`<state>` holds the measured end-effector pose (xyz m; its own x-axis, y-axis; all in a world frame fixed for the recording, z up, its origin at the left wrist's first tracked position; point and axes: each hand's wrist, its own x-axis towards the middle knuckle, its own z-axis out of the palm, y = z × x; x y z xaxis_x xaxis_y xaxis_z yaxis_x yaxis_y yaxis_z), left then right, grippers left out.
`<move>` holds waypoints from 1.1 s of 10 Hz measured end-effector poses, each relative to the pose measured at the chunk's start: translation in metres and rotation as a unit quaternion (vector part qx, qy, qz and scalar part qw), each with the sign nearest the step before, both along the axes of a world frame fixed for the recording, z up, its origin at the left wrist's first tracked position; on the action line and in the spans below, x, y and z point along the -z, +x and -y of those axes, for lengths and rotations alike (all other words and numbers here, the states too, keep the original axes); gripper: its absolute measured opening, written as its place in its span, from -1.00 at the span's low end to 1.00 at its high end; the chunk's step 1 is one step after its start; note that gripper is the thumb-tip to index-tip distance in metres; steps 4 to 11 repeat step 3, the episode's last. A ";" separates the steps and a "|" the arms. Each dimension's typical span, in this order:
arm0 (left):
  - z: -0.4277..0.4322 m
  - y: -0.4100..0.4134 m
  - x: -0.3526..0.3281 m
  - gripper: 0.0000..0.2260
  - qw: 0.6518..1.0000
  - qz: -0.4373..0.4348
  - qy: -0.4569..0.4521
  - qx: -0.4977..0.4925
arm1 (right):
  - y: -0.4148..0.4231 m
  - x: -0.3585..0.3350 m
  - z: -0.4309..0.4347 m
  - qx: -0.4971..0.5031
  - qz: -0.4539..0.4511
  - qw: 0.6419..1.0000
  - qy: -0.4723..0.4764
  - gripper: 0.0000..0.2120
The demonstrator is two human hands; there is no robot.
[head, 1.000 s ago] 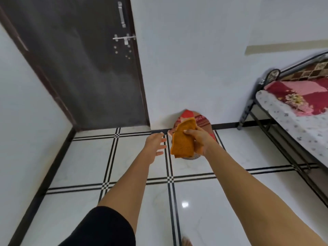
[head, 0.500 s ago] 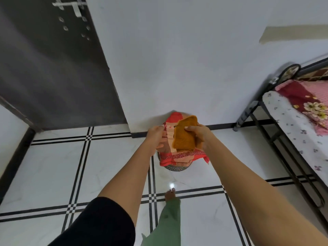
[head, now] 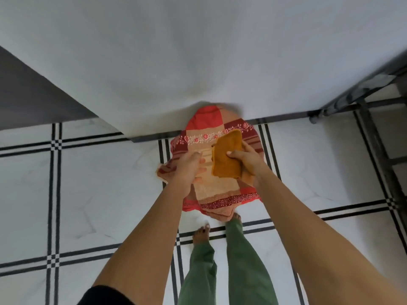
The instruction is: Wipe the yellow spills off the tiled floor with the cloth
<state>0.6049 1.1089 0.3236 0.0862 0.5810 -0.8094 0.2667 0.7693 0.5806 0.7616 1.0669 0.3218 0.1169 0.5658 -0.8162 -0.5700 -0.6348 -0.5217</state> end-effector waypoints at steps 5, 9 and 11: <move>-0.001 0.028 0.088 -0.89 0.994 -0.061 -0.082 -0.039 | 0.026 0.102 -0.014 -0.027 0.048 0.993 -0.107 -0.40; -0.001 0.028 0.088 -0.89 0.994 -0.061 -0.082 -0.039 | 0.026 0.102 -0.014 -0.027 0.048 0.993 -0.107 -0.40; -0.001 0.028 0.088 -0.89 0.994 -0.061 -0.082 -0.039 | 0.026 0.102 -0.014 -0.027 0.048 0.993 -0.107 -0.40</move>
